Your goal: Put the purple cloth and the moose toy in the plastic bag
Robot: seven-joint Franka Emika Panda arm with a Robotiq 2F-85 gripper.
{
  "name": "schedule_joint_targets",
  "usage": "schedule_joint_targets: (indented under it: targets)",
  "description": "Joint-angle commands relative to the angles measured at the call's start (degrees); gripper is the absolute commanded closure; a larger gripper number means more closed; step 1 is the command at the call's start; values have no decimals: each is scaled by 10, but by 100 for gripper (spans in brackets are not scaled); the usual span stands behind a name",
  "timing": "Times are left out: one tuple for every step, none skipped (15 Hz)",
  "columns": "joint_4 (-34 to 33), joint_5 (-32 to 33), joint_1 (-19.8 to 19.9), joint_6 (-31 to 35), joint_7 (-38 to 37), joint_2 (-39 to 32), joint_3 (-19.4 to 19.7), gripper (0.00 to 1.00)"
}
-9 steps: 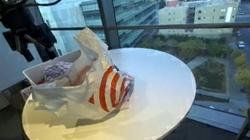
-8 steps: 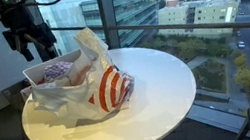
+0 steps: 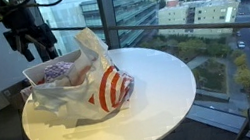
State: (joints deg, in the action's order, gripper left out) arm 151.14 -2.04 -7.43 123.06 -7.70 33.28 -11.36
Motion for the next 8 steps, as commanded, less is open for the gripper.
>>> schedule_joint_targets:
  targets:
    - [-61,10,-12,54,-5,-97,-19,0]
    - [-79,19,-14,64,-8,-123,-27,0]
    - [-114,40,-11,71,-18,-164,-43,0]
    - [-140,58,-10,71,-23,-192,-54,0]
    - [-169,79,-14,64,-24,-218,-66,0]
    - [-199,101,-17,59,-29,-246,-75,0]
    - [-230,126,-22,54,-36,-275,-84,0]
    - [-263,154,-27,50,-41,-307,-91,0]
